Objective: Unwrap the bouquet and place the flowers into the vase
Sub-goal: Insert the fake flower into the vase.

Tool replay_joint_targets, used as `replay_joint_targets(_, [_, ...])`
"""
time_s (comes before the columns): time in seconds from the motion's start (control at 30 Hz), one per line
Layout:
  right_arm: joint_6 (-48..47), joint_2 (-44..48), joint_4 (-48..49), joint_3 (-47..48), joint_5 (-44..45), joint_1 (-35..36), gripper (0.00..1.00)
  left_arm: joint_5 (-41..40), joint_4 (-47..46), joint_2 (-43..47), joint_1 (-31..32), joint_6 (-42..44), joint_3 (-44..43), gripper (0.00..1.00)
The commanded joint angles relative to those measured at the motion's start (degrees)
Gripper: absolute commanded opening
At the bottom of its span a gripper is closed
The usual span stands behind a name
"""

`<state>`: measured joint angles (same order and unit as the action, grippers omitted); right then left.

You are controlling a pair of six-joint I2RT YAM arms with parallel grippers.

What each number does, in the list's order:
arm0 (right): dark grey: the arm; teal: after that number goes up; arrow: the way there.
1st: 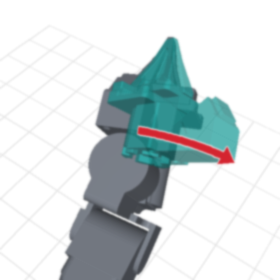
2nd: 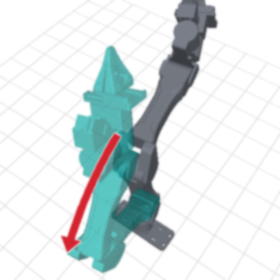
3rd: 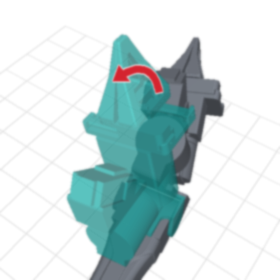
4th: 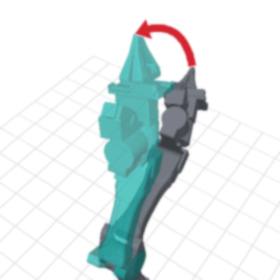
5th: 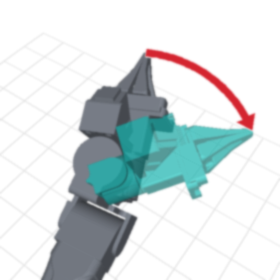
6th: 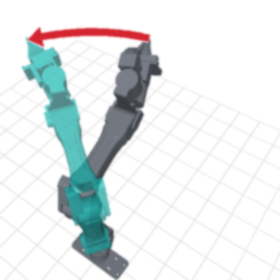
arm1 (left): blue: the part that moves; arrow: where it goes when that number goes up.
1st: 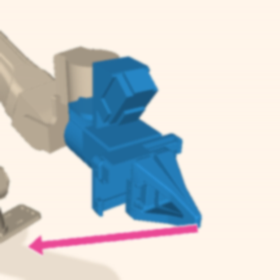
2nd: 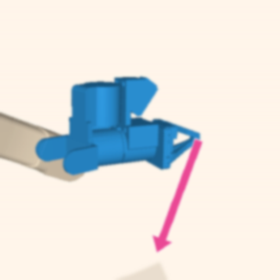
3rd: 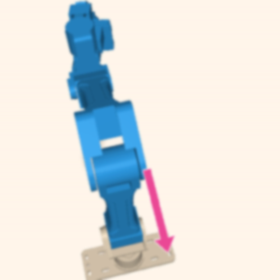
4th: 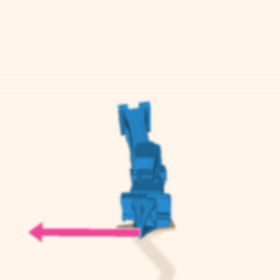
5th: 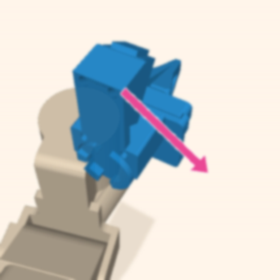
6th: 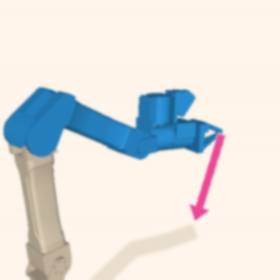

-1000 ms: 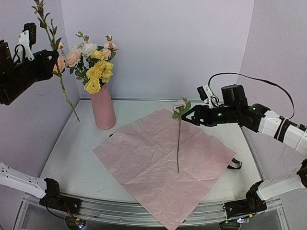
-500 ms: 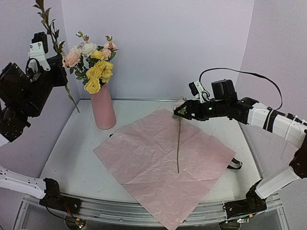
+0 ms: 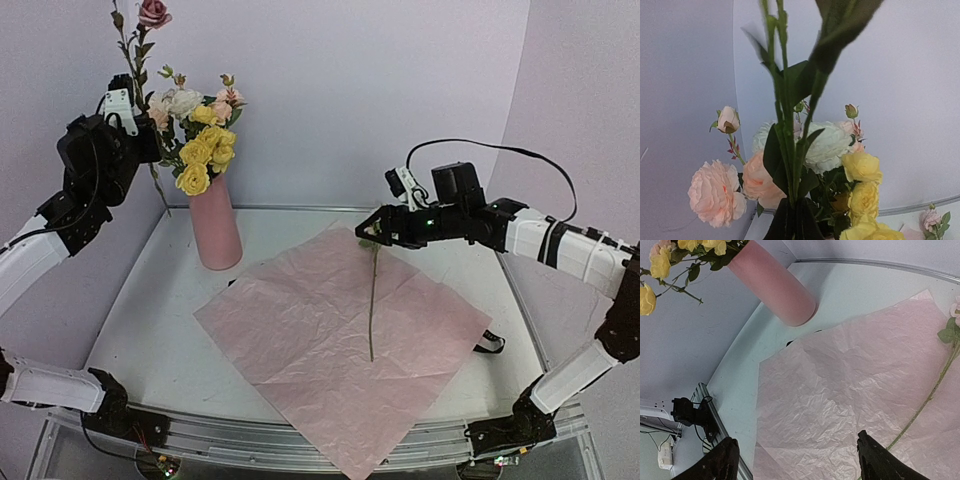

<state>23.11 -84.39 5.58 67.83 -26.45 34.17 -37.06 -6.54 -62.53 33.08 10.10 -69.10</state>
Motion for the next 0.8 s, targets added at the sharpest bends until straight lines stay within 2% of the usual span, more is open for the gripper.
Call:
replay_joint_targets(0.0, [-1.06, -1.04, 0.84, 3.04, -2.03, 0.19, 0.82, 16.30, -2.92, -1.01, -9.39, -12.07, -2.86, 0.00])
replay_joint_targets(0.2, [-1.23, -2.25, 0.84, 4.32, -2.62, 0.20, 0.82, 24.48, -5.79, -5.87, -14.20, -16.59, -5.90, 0.00])
replay_joint_targets(0.77, [-2.39, -5.29, 0.75, 8.20, -4.83, 0.11, 0.82, 25.72, -12.77, -14.86, -14.78, -11.53, -13.30, 0.00])
